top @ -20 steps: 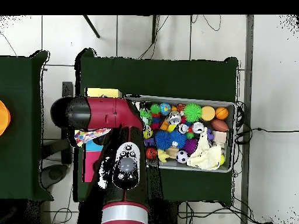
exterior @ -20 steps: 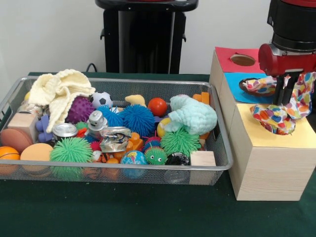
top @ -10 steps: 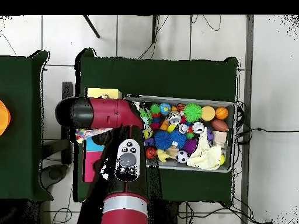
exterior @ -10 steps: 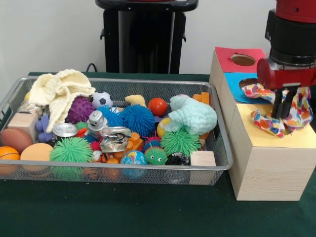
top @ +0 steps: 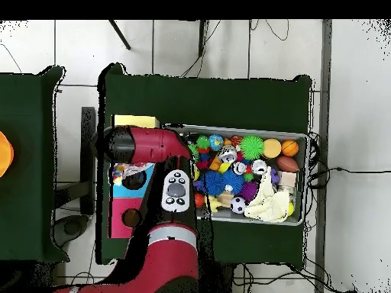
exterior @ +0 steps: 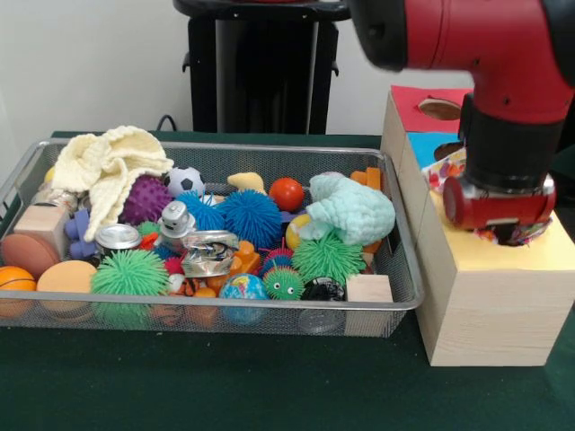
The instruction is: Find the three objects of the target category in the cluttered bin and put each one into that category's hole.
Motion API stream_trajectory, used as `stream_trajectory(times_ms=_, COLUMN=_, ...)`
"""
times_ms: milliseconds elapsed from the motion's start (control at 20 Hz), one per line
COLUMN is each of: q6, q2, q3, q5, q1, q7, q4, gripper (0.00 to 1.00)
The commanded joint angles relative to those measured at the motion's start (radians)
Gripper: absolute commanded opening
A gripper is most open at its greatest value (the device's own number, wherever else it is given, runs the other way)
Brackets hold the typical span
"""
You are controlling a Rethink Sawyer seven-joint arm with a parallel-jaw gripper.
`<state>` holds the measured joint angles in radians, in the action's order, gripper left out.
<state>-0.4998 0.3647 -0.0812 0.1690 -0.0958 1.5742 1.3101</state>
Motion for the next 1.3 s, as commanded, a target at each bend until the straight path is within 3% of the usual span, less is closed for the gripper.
stream_trajectory(times_ms=50, q6=0.127, q2=-0.276, q3=0.089, q5=0.007, q1=0.052, q7=0.160, q4=-0.070, gripper=0.00)
stream_trajectory(times_ms=200, q6=0.189, q2=-0.381, q3=0.079, q5=0.016, q1=0.035, q7=0.193, q4=-0.123, gripper=0.00)
stream_trajectory(times_ms=400, q6=0.265, q2=-0.433, q3=0.068, q5=0.025, q1=0.016, q7=0.235, q4=-0.154, gripper=0.00)
stream_trajectory(times_ms=850, q6=0.235, q2=-0.393, q3=0.013, q5=0.016, q1=-0.018, q7=0.271, q4=-0.137, gripper=0.00)
stream_trajectory(times_ms=1300, q6=0.205, q2=-0.354, q3=0.018, q5=0.019, q1=-0.015, q7=0.260, q4=-0.105, gripper=0.00)
